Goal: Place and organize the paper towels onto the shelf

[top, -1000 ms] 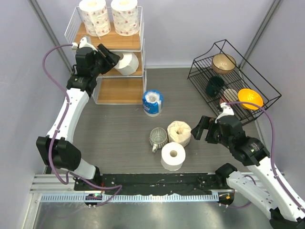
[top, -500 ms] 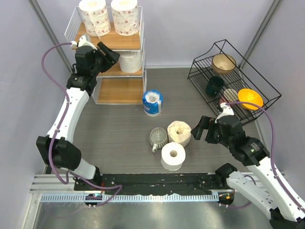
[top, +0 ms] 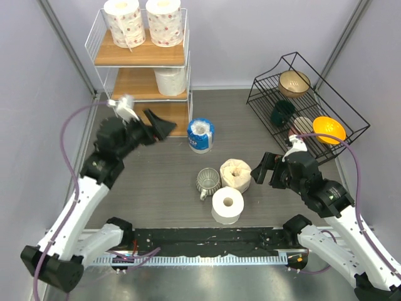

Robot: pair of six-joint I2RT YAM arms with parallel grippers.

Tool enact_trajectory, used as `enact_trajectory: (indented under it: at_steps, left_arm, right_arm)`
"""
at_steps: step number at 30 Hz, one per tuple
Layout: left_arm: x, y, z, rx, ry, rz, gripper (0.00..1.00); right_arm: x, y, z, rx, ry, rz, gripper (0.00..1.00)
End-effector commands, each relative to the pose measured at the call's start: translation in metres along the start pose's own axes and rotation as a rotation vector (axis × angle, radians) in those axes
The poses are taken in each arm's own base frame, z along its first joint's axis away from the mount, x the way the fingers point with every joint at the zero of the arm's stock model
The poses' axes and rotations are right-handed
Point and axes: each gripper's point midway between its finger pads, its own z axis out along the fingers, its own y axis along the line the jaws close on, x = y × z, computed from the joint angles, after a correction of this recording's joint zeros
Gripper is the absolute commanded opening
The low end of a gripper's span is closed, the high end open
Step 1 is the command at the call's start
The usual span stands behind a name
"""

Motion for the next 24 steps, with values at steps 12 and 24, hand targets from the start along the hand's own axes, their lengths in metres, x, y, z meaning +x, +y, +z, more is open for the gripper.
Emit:
enact_trajectory:
  at_steps: [12, 24]
  left_arm:
    - [0.289, -0.060, -0.035, 0.068, 0.509, 0.214, 0.85]
    - [0.306, -0.045, -0.017, -0.103, 0.448, 0.227, 0.85]
  right_arm:
    - [-0.014, 0.008, -0.004, -0.026, -0.054, 0.019, 0.98]
    - [-0.018, 0.006, -0.017, -0.023, -0.081, 0.028, 0.98]
